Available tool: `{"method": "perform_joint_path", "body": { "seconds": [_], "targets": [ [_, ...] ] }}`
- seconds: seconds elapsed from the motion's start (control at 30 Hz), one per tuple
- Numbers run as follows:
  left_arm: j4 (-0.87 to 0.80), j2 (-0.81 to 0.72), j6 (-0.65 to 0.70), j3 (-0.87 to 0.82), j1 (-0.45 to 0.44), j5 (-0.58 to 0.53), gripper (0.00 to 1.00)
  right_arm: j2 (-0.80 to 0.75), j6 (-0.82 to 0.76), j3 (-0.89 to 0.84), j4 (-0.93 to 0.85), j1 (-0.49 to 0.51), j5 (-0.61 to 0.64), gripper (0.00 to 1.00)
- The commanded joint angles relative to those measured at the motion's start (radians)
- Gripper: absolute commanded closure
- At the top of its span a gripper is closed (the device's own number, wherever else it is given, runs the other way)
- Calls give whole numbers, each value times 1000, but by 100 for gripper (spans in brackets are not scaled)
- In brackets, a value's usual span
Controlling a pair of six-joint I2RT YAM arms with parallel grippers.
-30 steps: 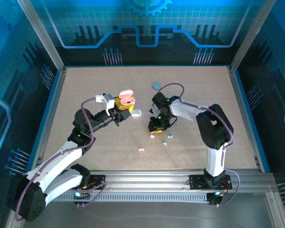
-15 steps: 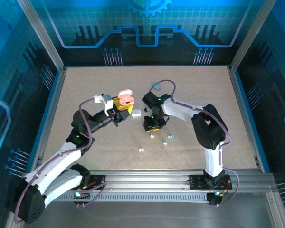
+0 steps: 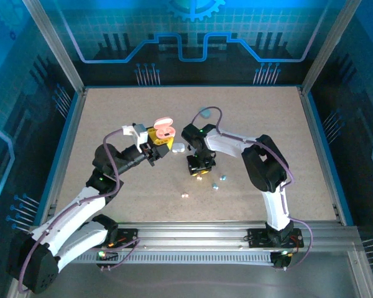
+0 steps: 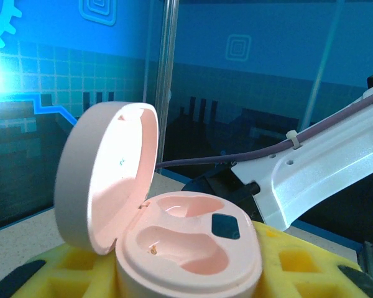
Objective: Insert the wireless bluetooth earbuds into the charging case
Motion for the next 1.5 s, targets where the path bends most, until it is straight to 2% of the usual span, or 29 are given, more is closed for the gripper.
{"method": "perform_joint_path", "body": {
  "seconds": [0.0,0.67,1.47],
  "targets": [
    [7,-20,22,8,5,-19,67,25,14,32,-49,19,15,66],
    [2,-20,20,8,6,-19,67,53,-8,51,-71,30,20,74],
    [-2,-17,10,11,6,-18,67,72,-28,57,-62,31,32,73]
  ]
}}
